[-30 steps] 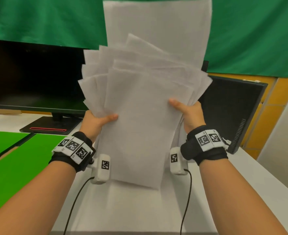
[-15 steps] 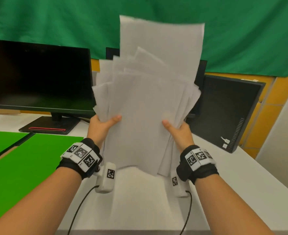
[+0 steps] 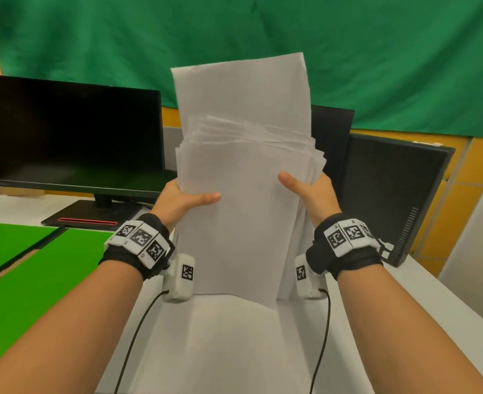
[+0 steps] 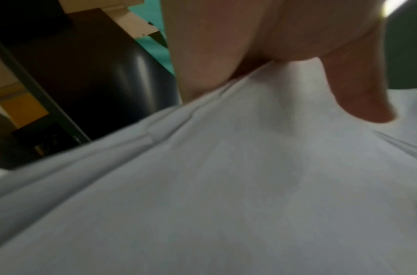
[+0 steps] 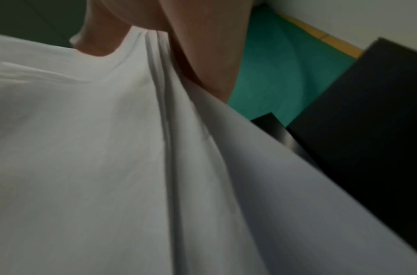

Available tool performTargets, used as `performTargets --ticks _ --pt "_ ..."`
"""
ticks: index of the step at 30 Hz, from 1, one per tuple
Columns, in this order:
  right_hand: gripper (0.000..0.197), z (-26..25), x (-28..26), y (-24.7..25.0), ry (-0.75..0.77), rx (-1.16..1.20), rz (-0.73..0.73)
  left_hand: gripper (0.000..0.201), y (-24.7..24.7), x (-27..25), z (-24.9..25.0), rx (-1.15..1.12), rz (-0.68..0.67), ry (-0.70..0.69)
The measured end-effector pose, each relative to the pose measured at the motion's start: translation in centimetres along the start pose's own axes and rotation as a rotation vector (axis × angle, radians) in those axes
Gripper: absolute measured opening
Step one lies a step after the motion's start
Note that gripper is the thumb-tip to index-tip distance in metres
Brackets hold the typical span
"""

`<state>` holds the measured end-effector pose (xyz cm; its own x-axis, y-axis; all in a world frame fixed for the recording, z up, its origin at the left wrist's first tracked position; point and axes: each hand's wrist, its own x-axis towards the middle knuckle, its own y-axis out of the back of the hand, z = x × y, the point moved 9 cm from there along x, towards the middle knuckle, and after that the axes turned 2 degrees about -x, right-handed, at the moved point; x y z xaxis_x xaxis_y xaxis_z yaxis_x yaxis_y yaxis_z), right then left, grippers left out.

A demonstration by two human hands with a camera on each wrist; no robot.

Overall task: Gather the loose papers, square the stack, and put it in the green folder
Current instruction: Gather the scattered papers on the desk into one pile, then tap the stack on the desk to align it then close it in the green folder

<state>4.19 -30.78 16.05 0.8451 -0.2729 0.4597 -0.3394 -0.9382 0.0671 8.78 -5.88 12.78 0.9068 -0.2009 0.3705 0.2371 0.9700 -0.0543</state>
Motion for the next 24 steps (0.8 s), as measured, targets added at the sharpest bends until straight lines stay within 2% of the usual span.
performTargets --ticks 3,6,7,8,10,11,15,18,20,22,24 --pt "0.055 0.6 -0.3 -0.2 -0.033 0.020 -0.002 0.079 0.7 -0.1 -0.4 -0.038 0.060 0.014" --pt "0.069 4.1 -2.2 -1.3 -0.188 0.028 -0.055 0.078 1.0 -0.7 -1.8 -0.068 0.084 0.062" --pt "0.065 5.5 -2.9 -1.6 -0.244 0.032 -0.068 0.072 1.2 -0.8 -2.4 -0.072 0.107 0.073" --pt "0.052 6.5 -3.5 -1.9 -0.285 0.033 -0.069 0.061 1.2 -1.0 -2.7 -0.087 0.141 0.074" --pt "0.018 6.8 -4.1 -2.1 -0.294 0.040 -0.037 0.044 1.4 -1.1 -2.7 -0.127 0.220 0.066" --pt "0.010 6.4 -3.9 -1.9 -0.267 0.055 0.003 0.041 1.3 -1.1 -2.4 -0.139 0.244 0.052" --pt "0.008 4.5 -3.4 -0.5 -0.160 0.105 0.132 0.039 1.1 -0.9 -0.9 -0.168 0.276 -0.006" --pt "0.022 6.1 -4.5 -0.7 -0.220 0.047 0.073 0.042 1.0 -1.3 -2.1 -0.120 0.255 0.027" --pt "0.042 6.2 -4.6 -0.5 -0.206 -0.034 0.040 0.043 1.0 -1.4 -2.7 -0.036 0.224 0.037" --pt "0.072 2.8 -3.7 0.8 -0.013 -0.191 0.153 0.046 1.3 -1.0 -2.8 0.034 0.201 0.040" --pt "0.096 -3.9 -3.4 2.0 0.282 -0.443 0.391 0.048 1.4 -0.6 -2.5 0.042 0.187 0.049"
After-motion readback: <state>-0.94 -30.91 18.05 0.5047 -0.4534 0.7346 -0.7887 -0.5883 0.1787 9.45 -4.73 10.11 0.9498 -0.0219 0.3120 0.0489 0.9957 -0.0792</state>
